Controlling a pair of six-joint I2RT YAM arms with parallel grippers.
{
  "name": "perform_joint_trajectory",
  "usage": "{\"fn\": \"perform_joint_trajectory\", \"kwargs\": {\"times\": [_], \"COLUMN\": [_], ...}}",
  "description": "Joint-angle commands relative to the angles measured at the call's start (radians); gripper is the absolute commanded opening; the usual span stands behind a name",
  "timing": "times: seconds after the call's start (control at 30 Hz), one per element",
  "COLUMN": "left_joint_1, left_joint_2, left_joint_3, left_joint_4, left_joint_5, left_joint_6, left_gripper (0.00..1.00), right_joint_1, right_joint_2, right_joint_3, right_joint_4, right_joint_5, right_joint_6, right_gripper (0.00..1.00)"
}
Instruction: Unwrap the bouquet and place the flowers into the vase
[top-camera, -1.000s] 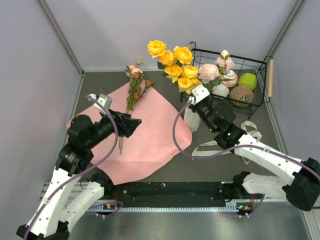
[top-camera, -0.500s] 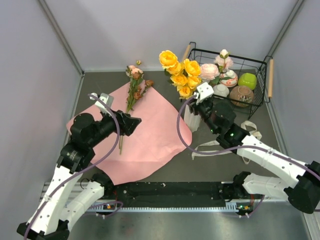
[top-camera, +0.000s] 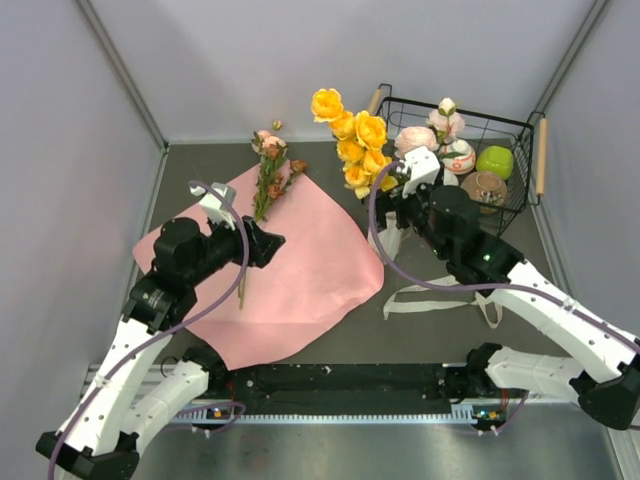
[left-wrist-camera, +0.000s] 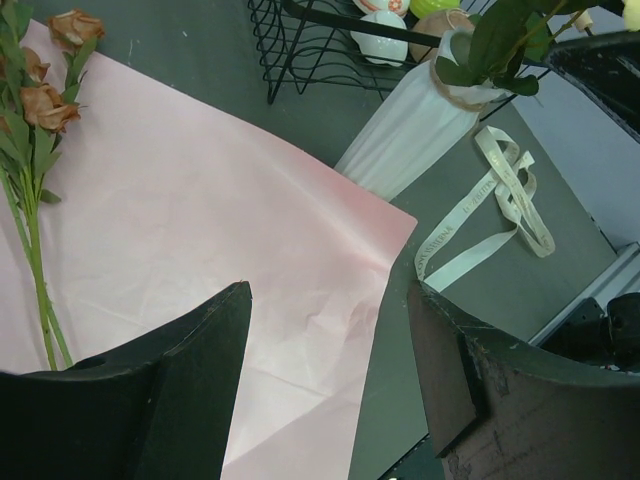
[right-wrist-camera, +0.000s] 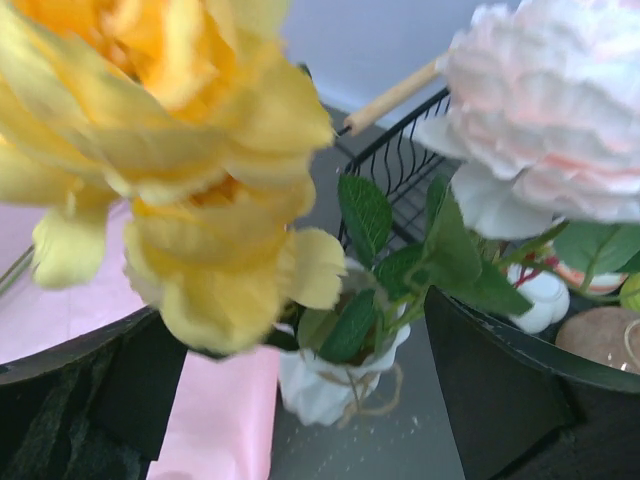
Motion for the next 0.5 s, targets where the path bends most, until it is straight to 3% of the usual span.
{"fn": "perform_joint_trajectory", "kwargs": {"times": [0.0,0.23,0.47], "left_joint_1": [0.000,0.043,0.220], "left_joint_2": [0.012,0.071,0.234], "left_joint_3": [0.001,0.012,0.045], "left_joint_4": [0.001,-0.065,-0.126], "left_joint_5": [-0.035,-0.081,0.005], "left_joint_6": [-0.010,-0.027,-0.048], "left_gripper": [0.70,0.72,0.70], "right_joint_1": [-0.007,-0.007,-0.007], "right_joint_2": [-0.086,-0.216,-0.312], "right_joint_3": [0.048,0.054,0.008], "right_joint_4": [-0.135,-0.267,-0.345], "right_joint_5": [-0.053,-0.144,-0.229], "right_joint_6": [0.092,0.144,0.237], "right_gripper": [0.99,0.99,0.99]}}
